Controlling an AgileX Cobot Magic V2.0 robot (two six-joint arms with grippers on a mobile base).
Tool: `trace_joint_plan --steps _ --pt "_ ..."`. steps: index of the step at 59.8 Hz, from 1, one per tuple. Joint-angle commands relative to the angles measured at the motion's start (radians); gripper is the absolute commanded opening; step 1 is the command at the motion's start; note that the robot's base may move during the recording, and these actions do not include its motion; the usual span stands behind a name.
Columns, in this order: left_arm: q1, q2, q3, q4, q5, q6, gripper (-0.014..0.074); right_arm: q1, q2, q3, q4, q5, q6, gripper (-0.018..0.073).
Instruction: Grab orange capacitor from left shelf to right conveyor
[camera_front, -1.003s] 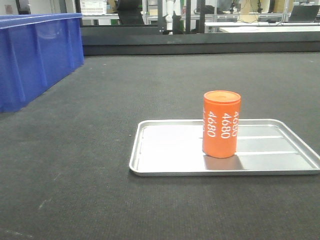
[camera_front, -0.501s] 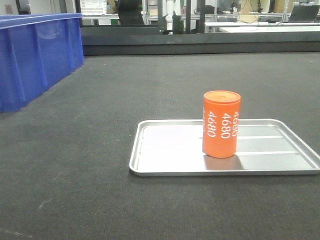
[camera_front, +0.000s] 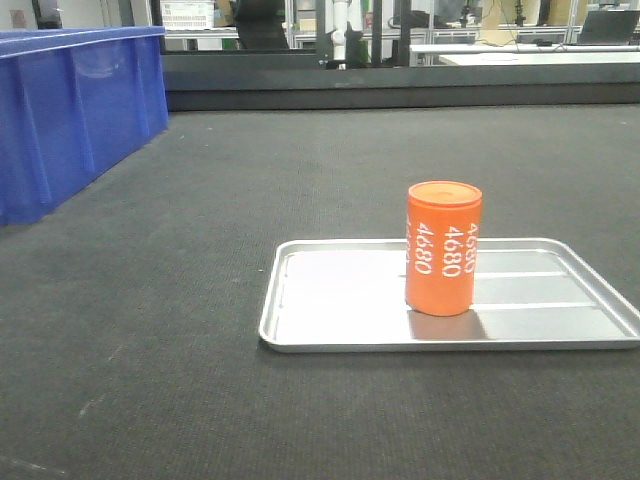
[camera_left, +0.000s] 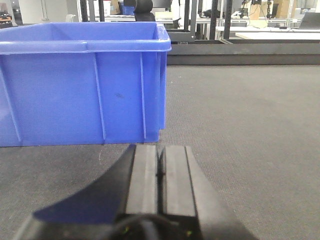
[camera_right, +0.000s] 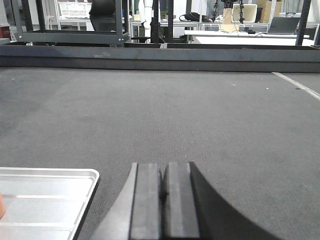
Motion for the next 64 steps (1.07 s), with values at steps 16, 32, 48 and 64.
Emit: trace_joint_plan --steps 16,32,48,64 --pt "-0.009 -0.009 0.022 -0.007 -0.048 -0.002 -0.0126 0.000 -0.021 -0.021 -0.011 -0.086 0.000 0.0055" --pt "-0.009 -0.009 0.022 -0.007 -0.042 -0.002 -0.0126 0.000 -0.021 -0.021 -0.011 -0.086 0.000 0.0055" --pt "-0.009 -0.009 0.022 -0.007 -0.042 -0.002 -0.0126 0.000 -0.021 -0.021 -0.011 -0.086 0.000 0.0055" --pt "-0.009 -0.009 0.022 -0.007 -0.042 -0.002 -0.0126 0.000 -0.021 -0.021 -0.011 -0.086 0.000 0.0055"
